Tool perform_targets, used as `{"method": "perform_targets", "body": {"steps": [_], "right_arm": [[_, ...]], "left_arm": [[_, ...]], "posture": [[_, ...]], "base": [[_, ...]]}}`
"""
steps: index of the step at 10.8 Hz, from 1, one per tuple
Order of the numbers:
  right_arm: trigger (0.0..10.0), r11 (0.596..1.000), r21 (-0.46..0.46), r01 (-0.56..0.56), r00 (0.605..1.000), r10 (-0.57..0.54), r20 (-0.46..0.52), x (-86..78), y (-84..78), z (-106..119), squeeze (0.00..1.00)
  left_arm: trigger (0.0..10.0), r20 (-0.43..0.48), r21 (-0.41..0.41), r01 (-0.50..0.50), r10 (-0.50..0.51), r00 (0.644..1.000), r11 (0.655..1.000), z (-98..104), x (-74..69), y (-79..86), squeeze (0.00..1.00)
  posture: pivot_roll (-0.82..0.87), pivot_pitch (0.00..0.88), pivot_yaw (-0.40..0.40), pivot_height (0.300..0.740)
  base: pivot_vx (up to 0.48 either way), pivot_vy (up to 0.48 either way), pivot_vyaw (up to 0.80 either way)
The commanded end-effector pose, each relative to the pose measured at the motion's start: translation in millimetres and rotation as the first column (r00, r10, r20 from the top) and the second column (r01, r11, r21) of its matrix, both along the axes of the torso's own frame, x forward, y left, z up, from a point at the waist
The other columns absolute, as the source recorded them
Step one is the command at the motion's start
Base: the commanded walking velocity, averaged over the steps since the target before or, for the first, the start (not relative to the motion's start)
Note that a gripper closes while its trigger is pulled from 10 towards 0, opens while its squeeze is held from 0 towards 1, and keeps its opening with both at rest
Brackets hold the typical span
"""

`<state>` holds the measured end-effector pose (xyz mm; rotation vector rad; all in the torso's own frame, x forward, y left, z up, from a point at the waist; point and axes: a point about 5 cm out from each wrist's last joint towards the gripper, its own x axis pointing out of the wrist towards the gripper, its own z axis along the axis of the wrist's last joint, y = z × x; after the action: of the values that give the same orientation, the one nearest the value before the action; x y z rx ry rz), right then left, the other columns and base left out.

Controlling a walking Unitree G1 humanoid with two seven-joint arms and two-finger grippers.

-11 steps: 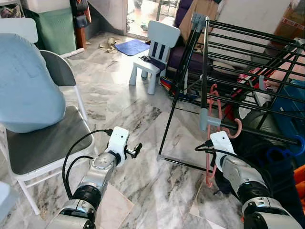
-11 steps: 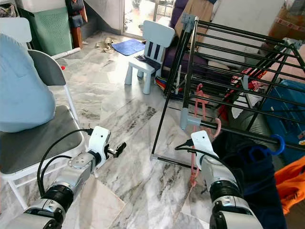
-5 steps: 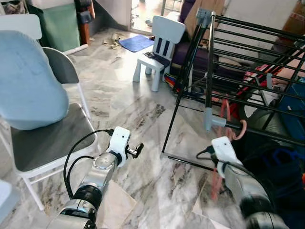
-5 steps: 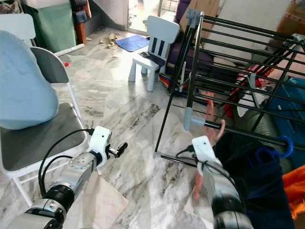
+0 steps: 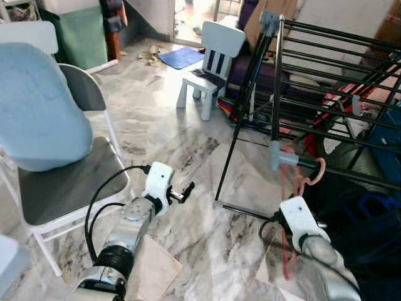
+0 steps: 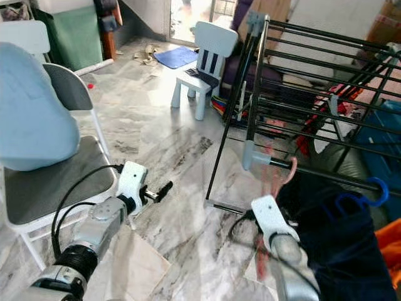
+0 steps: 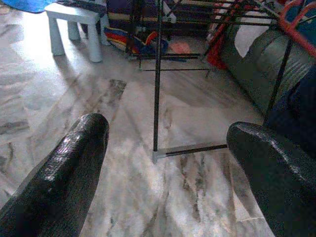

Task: Hang hanger

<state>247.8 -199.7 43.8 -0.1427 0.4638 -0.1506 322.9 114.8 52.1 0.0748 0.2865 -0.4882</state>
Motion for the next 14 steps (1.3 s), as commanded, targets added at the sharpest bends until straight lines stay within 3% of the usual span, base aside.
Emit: {"method": "perform_targets", "body": {"steps": [1,3,8,11,14], "right_arm": [[10.0,1.000,-0.027,0.008,1.000,-0.008,0.014,-2.6,-0.9,6,1.00],[10.0,0.999,-0.038,0.021,1.000,-0.020,0.017,-9.1,2.3,10,1.00],[10.0,0.998,-0.011,0.064,0.986,-0.061,0.154,-10.1,3.3,30,1.00],[10.0,0.993,0.011,0.121,0.975,-0.121,0.187,-21.7,0.8,31,1.00],[10.0,0.992,0.017,0.122,0.973,-0.123,0.197,-21.7,1.7,30,1.00]], "left_arm": [[10.0,0.018,-0.007,0.017,-0.017,1.000,1.000,4,1.0,-4.2,0.00],[10.0,0.019,-0.008,0.019,-0.019,1.000,1.000,5,1.3,-4.7,0.00],[10.0,0.033,0.013,0.039,-0.039,0.999,0.999,7,1.4,-9.5,0.00],[10.0,0.048,0.033,0.066,-0.068,0.997,0.997,12,4.5,-12.3,0.00],[10.0,0.057,0.042,0.074,-0.077,0.995,0.996,14,7.2,-15.2,0.00]], "posture": [[0.05,0.000,-0.105,0.740],[0.04,0.000,-0.100,0.740],[0.05,0.000,-0.087,0.740],[0.05,0.000,-0.063,0.740],[0.05,0.000,-0.051,0.740]], "base": [[0.000,0.000,0.00],[0.000,0.000,0.00],[-0.208,0.000,0.00],[-0.260,0.000,0.00],[-0.274,0.000,0.00]]}}
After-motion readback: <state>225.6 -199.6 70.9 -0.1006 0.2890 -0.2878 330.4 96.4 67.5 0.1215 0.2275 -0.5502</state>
